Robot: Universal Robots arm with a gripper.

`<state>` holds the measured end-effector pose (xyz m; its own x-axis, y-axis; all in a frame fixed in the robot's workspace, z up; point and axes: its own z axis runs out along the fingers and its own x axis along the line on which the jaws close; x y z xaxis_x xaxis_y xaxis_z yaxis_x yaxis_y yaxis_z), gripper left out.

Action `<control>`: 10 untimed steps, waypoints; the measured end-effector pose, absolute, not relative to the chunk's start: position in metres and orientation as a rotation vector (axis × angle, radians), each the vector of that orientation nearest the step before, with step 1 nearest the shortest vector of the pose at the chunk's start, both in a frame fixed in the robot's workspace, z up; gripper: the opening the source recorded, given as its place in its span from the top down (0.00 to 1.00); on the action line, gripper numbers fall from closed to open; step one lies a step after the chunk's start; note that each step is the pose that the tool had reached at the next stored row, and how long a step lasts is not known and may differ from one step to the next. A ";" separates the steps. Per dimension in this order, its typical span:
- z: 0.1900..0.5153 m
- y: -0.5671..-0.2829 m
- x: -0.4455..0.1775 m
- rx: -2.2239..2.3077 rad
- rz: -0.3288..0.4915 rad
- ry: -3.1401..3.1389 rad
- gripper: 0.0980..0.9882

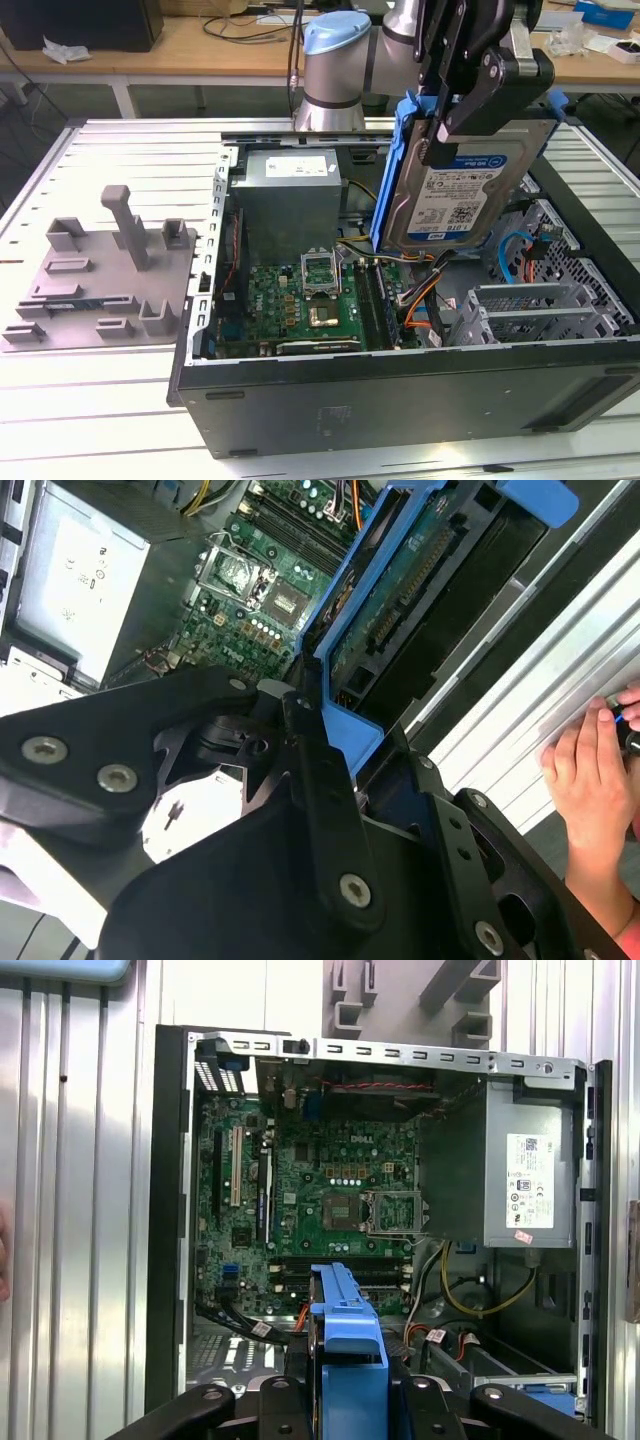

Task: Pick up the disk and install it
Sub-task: 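Insert the disk into the insertion slot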

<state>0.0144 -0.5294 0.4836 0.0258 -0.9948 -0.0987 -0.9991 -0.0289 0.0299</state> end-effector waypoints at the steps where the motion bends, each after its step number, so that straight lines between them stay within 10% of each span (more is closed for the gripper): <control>1: 0.483 -0.529 0.014 -2.215 0.142 2.155 0.70; 10: 0.483 -0.531 0.021 -2.217 0.137 2.158 0.70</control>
